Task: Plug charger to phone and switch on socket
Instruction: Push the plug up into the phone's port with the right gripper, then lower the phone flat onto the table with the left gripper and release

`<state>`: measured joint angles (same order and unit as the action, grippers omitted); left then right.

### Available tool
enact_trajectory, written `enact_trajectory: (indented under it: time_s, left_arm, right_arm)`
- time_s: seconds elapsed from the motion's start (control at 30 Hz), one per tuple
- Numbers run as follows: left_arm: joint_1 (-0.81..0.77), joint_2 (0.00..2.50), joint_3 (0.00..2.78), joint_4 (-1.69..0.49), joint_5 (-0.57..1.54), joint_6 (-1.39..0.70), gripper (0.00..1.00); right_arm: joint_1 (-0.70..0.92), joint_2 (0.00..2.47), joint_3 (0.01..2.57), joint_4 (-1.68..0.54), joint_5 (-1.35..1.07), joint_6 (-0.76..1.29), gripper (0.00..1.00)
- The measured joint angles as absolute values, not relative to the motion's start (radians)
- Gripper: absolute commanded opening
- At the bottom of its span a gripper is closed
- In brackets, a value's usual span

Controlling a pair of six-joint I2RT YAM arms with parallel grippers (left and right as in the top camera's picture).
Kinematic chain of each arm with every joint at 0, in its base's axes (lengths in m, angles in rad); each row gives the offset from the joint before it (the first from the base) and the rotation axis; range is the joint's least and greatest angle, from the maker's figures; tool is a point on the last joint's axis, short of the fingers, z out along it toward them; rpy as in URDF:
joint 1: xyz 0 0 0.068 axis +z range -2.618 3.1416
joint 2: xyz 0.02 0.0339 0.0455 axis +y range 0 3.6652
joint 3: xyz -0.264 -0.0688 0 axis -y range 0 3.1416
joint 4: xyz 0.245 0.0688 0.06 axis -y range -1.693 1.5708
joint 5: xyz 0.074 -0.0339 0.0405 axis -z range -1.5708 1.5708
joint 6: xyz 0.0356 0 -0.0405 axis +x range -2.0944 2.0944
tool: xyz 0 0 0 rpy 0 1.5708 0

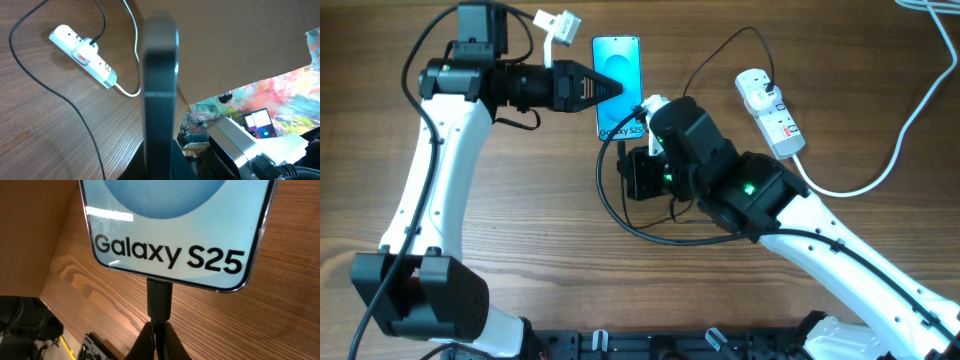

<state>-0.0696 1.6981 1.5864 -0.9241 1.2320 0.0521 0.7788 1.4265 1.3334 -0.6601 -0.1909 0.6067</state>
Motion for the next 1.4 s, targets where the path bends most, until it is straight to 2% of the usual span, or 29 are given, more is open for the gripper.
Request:
enact_trajectory:
  time_s: [0.37,0.43,0.9,1.0,1.07,1.13,1.23,1.3,1.4]
  left_arm:
    - [-0.065,1.698,1.591,-0.944,1.222,0.057,0.04]
    - [-0.065,1.698,1.594,-0.965,1.218,0.078,0.04]
    - [-0.076,1.699,1.588,-1.041,1.191,0.138,0.04]
    - [-0.082,1.699,1.587,-1.041,1.191,0.138,0.04]
    - [-0.082,1.699,1.587,-1.041,1.189,0.138,0.04]
    - [-0.082,1.699,1.587,-1.051,1.166,0.138,0.04]
    - [-0.082,1.699,1.587,-1.072,1.121,0.138,0.04]
    - [-0.084,1.7,1.585,-1.077,1.074,0.138,0.04]
    - [-0.093,1.707,1.568,-1.077,0.991,0.138,0.04]
  right_arm:
    - [0.78,1.427,1.331,-0.653,-0.186,0.484,0.06]
    - [0.781,1.427,1.33,-0.653,-0.186,0.473,0.09]
    - [0.753,1.405,1.353,-0.587,-0.062,0.465,0.14]
    - [0.751,1.402,1.357,-0.589,-0.047,0.466,0.31]
    - [0.751,1.401,1.36,-0.602,-0.043,0.48,0.39]
    - [0.748,1.398,1.367,-0.632,-0.043,0.495,0.57]
    - [0.713,1.385,1.385,-0.693,-0.043,0.55,0.79]
    - [0.667,1.374,1.398,-0.737,-0.043,0.58,0.89]
    - [0.59,1.363,1.407,-0.81,-0.039,0.62,0.98]
